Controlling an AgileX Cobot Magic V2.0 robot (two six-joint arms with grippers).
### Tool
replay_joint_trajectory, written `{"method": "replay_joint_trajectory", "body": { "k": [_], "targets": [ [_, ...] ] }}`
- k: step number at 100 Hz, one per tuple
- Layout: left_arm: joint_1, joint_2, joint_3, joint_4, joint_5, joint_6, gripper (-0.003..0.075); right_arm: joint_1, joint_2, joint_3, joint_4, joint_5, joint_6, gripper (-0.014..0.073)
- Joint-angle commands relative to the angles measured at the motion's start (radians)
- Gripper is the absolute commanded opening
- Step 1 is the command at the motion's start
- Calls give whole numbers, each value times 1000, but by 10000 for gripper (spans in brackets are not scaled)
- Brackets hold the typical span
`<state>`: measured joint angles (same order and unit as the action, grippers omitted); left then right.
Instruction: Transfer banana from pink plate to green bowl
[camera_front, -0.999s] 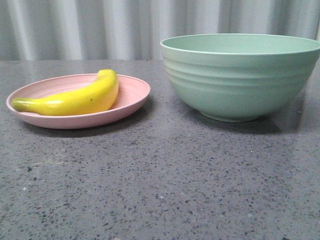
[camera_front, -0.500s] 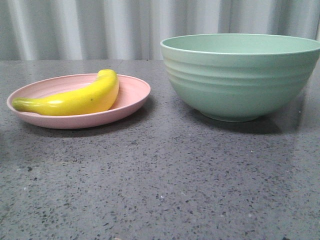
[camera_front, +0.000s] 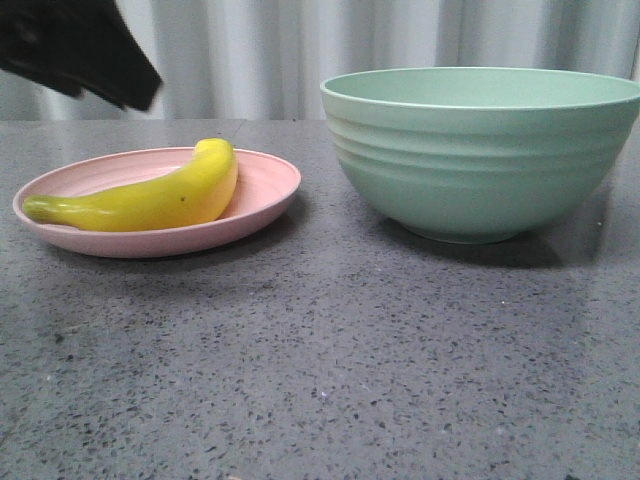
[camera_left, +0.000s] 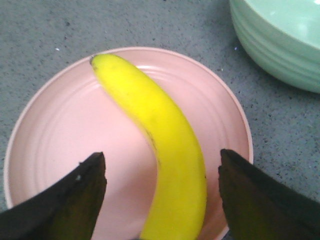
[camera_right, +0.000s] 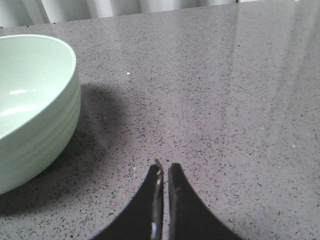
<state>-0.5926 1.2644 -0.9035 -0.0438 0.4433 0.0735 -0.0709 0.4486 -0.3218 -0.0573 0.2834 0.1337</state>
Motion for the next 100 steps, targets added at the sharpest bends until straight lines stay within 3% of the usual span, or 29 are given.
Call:
{"method": "replay_joint_trajectory", "body": {
  "k": [1,38,100],
  "targets": [
    [-14,31,-56,-9,-46,-2,438,-6,13,-35,-5,-82,-4,-62],
    [-18,181,-111,-27,-22,-2,438,-6,13,-35,-5,-82,-4,-62],
    [-18,237,-114,-27,-30,0,438,-6,13,-35,-3,-82,-4,-62]
  ]
}}
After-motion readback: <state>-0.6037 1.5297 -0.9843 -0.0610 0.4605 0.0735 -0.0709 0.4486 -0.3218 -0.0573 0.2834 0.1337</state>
